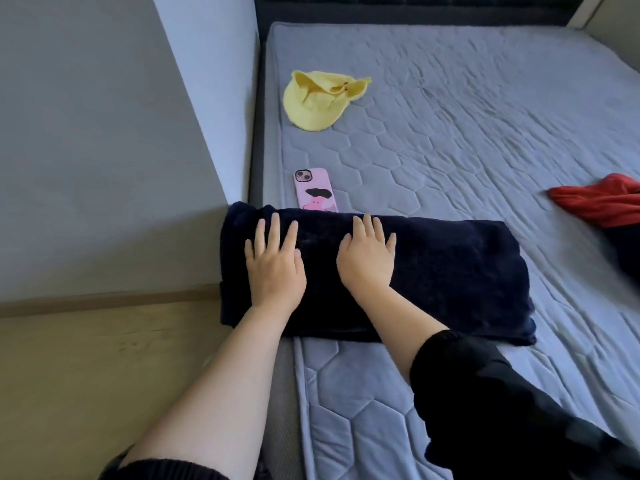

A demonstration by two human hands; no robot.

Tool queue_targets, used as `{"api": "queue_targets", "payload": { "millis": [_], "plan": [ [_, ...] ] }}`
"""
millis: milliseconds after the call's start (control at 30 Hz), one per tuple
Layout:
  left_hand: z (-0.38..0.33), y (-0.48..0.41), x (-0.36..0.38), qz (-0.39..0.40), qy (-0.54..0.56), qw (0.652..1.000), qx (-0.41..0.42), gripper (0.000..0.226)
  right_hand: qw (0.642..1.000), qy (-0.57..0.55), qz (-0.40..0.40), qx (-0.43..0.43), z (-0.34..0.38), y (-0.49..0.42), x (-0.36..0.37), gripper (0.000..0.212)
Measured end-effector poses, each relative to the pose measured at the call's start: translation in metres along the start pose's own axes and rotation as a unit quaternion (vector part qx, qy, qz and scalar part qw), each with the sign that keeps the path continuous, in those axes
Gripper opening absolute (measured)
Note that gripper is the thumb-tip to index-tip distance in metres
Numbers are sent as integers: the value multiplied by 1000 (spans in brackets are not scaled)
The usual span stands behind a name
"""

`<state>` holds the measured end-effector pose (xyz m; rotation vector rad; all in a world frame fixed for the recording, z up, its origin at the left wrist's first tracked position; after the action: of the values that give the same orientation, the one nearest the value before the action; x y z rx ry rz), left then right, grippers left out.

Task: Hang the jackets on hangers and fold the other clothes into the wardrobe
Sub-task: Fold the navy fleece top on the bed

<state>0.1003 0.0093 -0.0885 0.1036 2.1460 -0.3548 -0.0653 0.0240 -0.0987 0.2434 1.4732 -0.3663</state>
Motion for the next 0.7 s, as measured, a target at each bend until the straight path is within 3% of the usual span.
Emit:
{"api": "queue_targets", "payload": {
  "millis": [100, 200, 367, 467, 533, 600, 700],
  "plan": [
    [57, -7, 13, 71, 18, 982, -174, 52, 999, -8, 24, 26, 2, 3, 21, 56],
    [107, -5, 24, 110, 156, 933, -304, 55, 999, 12, 29, 18, 2, 1, 33, 60],
    [142, -7, 11, -17, 391, 841, -373, 50, 999, 36, 20, 18, 6, -1, 38, 61],
    [140, -11, 8, -73, 498, 748, -433, 61, 999, 37, 10, 17, 5, -1, 38, 61],
    [142, -13, 4, -109, 554, 692, -449, 45, 999, 38, 5, 16, 4, -1, 38, 60],
    [156, -6, -13, -193, 535, 703, -426, 24, 999, 40, 3, 12, 5, -1, 38, 61],
    [174, 31, -23, -245, 376, 762, -466, 22, 998, 56, 9, 1, 8, 1, 39, 61]
  ]
}}
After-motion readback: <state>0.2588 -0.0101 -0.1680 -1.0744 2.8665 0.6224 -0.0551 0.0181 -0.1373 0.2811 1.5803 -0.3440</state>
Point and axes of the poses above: each hand's wrist, its own y-axis away from the middle knuckle, its own x-axis out of the palm, z = x × y, the point moved 10 cm from there along -y, towards the middle knuckle, and after that the axes turned 13 degrees about y, right-handed, at the moved point
